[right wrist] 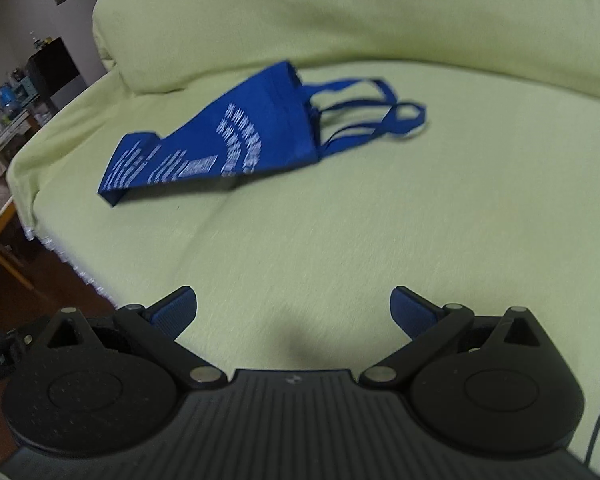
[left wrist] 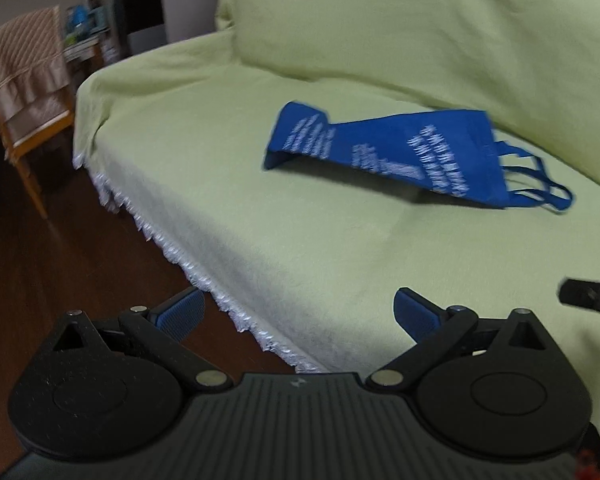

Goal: Fold shopping bag
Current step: 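Move both tools toward the blue shopping bag on the sofa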

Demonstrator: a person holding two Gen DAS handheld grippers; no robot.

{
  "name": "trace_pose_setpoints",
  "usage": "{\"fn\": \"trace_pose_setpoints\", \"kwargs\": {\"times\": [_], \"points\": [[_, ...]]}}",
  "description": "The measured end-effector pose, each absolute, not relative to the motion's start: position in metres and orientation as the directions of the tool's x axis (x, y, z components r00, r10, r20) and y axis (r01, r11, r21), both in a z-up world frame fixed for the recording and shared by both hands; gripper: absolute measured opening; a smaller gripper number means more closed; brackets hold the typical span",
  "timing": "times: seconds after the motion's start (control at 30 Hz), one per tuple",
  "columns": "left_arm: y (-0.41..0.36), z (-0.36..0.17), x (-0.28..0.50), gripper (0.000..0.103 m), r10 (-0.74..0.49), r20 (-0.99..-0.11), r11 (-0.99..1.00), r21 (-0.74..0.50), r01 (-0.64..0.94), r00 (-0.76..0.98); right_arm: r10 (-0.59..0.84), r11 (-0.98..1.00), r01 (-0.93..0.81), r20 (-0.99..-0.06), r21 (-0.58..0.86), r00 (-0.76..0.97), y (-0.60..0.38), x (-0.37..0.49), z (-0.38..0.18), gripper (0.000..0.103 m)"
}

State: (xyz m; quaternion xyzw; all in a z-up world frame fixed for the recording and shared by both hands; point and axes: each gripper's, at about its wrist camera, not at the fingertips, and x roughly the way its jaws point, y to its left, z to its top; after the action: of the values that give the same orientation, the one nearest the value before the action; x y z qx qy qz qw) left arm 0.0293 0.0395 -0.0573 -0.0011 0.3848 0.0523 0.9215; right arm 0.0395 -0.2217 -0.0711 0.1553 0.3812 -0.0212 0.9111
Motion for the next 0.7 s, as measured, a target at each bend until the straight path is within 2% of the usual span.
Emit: {"fn": "trace_pose_setpoints", "kwargs": {"times": [0.23, 0.33, 0.4, 0.57, 0.67, 0.7], "points": [[0.055, -0.077, 0.058, 0.101, 0.022, -0.770, 0.994, -0.053, -0.098, 0.638, 0.181, 0.943, 0.087, -0.714, 0.322, 0.677, -0.224, 0.059, -0.090, 0.102], [0.050, -0.083, 0.076, 0.101, 0.020, -0.775, 0.999, -0.015, -0.050, 0.631, 0.212, 0.949, 0.048, -0.742, 0.312, 0.636, -0.221, 0.074, -0.097, 0.102], [0.046, -0.085, 0.090, 0.101, 0.037, -0.768, 0.999, 0.029, -0.024, 0.640, 0.185, 0.957, 0.057, -0.752, 0.283, 0.633, -0.222, 0.083, -0.103, 0.102], [0.043, -0.089, 0.132, 0.101, 0.034, -0.746, 0.998, 0.066, 0.023, 0.665, 0.207, 0.954, 0.031, -0.732, 0.297, 0.649, -0.232, 0.120, -0.112, 0.102], [0.046, -0.088, 0.164, 0.101, 0.032, -0.721, 0.995, 0.085, 0.042, 0.692, 0.190, 0.966, -0.009, -0.682, 0.259, 0.706, -0.236, 0.152, -0.108, 0.090], [0.047, -0.087, 0.174, 0.101, 0.036, -0.712, 0.995, 0.095, 0.045, 0.701, 0.184, 0.971, -0.028, -0.662, 0.239, 0.727, -0.237, 0.164, -0.106, 0.078]]}}
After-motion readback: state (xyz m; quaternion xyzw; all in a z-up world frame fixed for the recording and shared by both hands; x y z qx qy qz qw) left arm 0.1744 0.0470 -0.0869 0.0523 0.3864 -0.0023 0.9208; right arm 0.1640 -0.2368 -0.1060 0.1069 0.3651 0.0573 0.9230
